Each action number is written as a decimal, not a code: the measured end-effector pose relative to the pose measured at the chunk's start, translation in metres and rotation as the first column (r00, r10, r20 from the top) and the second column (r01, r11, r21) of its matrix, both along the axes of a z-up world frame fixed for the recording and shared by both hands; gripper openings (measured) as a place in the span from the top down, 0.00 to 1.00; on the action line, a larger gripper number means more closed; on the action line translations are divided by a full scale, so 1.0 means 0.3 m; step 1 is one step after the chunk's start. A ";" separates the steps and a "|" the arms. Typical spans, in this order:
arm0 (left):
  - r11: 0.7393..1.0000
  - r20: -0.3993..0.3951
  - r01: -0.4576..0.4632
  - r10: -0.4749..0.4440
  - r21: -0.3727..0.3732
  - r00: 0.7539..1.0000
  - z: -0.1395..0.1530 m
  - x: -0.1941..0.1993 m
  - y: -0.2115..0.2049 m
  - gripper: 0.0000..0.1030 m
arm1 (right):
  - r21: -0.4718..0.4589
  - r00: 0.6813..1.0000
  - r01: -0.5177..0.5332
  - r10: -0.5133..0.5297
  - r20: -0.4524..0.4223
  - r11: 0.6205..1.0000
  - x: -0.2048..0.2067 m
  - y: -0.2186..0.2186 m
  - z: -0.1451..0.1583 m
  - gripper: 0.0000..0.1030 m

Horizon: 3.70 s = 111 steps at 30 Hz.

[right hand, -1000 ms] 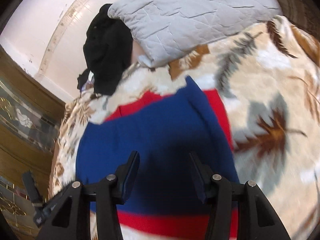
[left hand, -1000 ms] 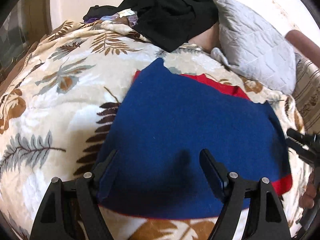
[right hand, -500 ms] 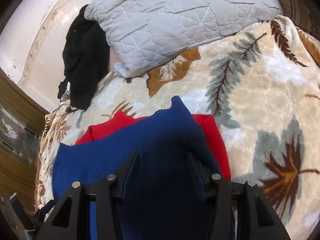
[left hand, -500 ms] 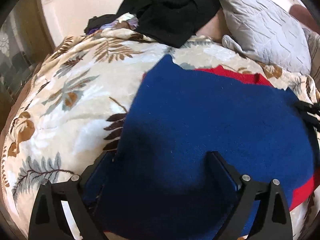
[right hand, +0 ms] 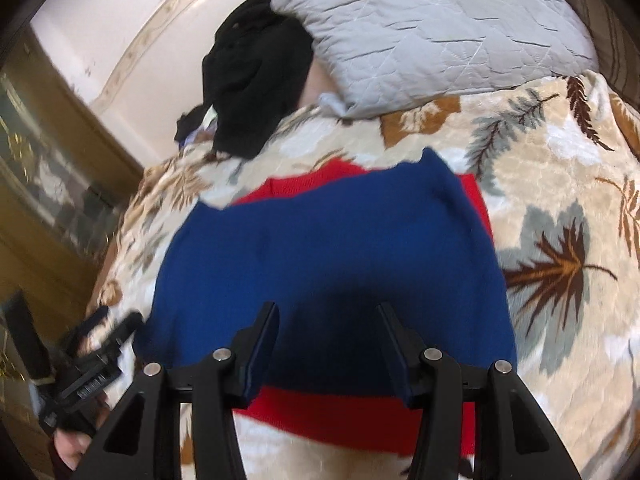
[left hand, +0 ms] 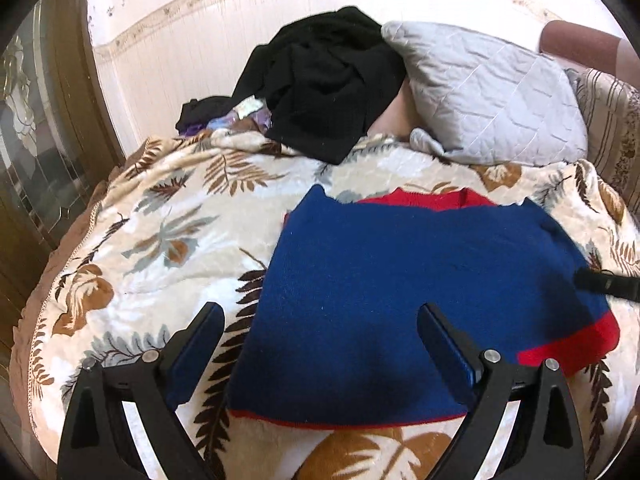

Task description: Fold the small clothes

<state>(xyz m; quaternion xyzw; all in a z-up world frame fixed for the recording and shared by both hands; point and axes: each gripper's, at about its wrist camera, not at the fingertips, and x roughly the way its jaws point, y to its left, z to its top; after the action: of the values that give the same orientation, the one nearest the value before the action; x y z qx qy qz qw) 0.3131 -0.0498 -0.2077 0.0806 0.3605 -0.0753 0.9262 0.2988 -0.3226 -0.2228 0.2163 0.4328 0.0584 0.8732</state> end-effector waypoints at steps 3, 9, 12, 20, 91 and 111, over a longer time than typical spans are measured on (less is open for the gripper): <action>1.000 0.007 0.001 -0.001 -0.001 1.000 0.008 -0.020 -0.004 0.06 | 0.021 0.996 0.012 -0.010 -0.092 1.000 -0.026 0.011 -0.067 0.42; 1.000 -0.124 0.017 -0.018 -0.011 0.992 -0.068 -0.017 -0.006 0.06 | -0.046 0.992 -0.019 0.013 -0.127 0.999 -0.068 0.058 -0.093 0.42; 0.999 -0.231 -0.014 0.008 -0.028 0.973 -0.136 0.003 0.014 0.06 | 0.002 0.997 0.014 -0.014 -0.073 1.000 -0.106 0.034 -0.064 0.42; 0.998 -0.275 -0.019 0.033 0.054 0.961 -0.212 0.018 -0.012 0.06 | 0.042 0.990 0.134 -0.133 -0.044 0.990 -0.113 -0.063 -0.043 0.42; 0.994 -0.199 -0.092 0.100 0.053 0.975 -0.150 0.000 0.065 0.02 | 0.037 1.000 0.021 -0.021 -0.003 0.999 -0.118 -0.022 -0.061 0.38; 0.771 -0.473 -0.260 -0.060 -0.582 0.879 -0.239 0.013 0.226 0.03 | 0.614 0.949 0.313 -0.266 -0.171 0.724 -0.219 -0.176 -0.285 0.29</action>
<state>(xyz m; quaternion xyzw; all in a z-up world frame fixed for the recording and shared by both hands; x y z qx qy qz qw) 0.3171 0.0179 -0.2795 -0.2740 0.5291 -0.1573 0.7875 0.2330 -0.3754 -0.3084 0.5645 0.3791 0.0561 0.7311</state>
